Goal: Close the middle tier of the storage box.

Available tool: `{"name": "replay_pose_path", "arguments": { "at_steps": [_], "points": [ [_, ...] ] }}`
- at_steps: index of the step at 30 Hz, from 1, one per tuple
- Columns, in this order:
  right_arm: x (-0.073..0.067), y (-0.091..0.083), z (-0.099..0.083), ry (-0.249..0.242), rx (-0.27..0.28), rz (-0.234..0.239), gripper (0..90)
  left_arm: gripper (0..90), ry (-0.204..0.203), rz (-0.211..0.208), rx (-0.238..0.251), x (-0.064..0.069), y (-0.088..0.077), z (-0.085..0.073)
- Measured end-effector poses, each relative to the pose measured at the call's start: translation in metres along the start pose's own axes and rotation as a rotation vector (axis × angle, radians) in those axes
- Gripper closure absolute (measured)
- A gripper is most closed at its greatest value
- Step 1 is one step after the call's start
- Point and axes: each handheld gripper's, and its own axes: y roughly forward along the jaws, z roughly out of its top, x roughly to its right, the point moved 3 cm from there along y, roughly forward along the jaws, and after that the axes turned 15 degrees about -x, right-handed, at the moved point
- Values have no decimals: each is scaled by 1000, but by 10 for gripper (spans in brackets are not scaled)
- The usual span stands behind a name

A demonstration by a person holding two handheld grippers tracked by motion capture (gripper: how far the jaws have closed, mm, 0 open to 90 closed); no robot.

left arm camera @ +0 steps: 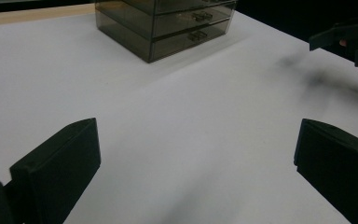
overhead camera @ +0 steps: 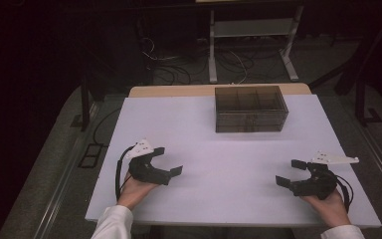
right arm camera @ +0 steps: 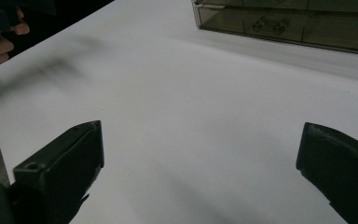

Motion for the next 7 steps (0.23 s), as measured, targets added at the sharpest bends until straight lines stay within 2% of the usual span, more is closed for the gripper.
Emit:
{"name": "replay_pose_path", "arguments": {
  "at_steps": [7],
  "points": [
    [-1,1,-1,4,-9,-1,3,0,-18,2,9,-1,-7,-11]
  ]
}}
